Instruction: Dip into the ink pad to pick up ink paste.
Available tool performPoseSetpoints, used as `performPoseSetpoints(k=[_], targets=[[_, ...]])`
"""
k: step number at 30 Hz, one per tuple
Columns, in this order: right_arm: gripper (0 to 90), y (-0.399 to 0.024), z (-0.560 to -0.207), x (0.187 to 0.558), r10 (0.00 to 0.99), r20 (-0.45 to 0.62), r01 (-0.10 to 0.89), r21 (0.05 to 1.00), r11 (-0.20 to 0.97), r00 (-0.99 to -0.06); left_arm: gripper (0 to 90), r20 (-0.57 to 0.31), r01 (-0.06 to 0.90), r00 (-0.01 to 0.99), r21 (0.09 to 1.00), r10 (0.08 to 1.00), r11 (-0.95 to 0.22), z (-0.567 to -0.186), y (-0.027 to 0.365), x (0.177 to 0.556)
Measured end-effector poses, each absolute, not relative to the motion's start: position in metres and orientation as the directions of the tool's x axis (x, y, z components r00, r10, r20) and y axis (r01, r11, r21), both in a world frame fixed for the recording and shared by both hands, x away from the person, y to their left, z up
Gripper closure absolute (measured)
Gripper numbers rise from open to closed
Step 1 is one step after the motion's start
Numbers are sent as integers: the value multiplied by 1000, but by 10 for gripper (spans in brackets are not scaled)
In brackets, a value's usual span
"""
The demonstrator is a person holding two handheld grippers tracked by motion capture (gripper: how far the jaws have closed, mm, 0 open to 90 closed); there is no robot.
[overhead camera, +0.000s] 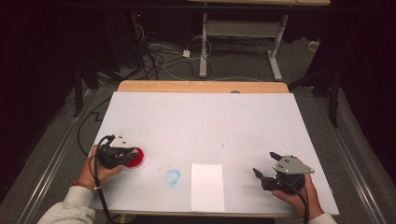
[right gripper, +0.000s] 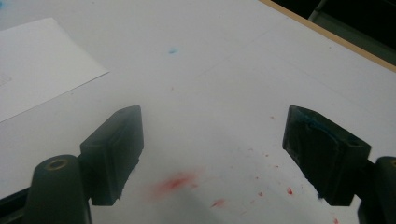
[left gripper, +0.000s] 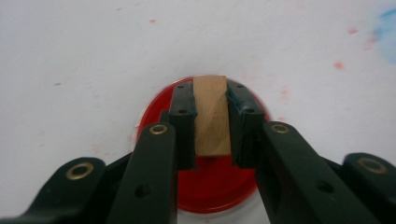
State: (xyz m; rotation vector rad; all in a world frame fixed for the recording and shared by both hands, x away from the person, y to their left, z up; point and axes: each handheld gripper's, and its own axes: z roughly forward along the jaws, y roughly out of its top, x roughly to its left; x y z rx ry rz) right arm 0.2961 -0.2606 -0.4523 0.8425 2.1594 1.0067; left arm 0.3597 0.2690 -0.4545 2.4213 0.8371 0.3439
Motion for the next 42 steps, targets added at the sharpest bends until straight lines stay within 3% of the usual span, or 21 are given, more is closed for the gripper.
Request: performPoseSetpoints(k=[1, 3, 6, 13, 23, 42], targets=[[206, -260, -452, 296, 747, -253, 290, 809, 512, -614, 653, 68, 494, 768, 570, 637, -657, -455, 268, 360], [206, -260, -453, 296, 748, -251, 294, 807, 513, -615, 671, 64, 505, 757, 574, 650, -645, -456, 268, 360], [207, -259, -453, 296, 745, -251, 293, 806, 514, -617, 625, 61, 509, 748, 585, 660, -631, -455, 269, 361], [209, -259, -453, 295, 742, -250, 290, 807, 515, -623, 737, 78, 487, 763, 583, 641, -650, -454, 267, 359], [209, -260, -453, 295, 742, -245, 290, 809, 511, -625, 739, 93, 494, 751, 577, 654, -650, -451, 267, 356], [208, -260, -450, 296, 748, -251, 285, 814, 507, -615, 739, 144, 449, 675, 699, 724, -557, -419, 287, 337]])
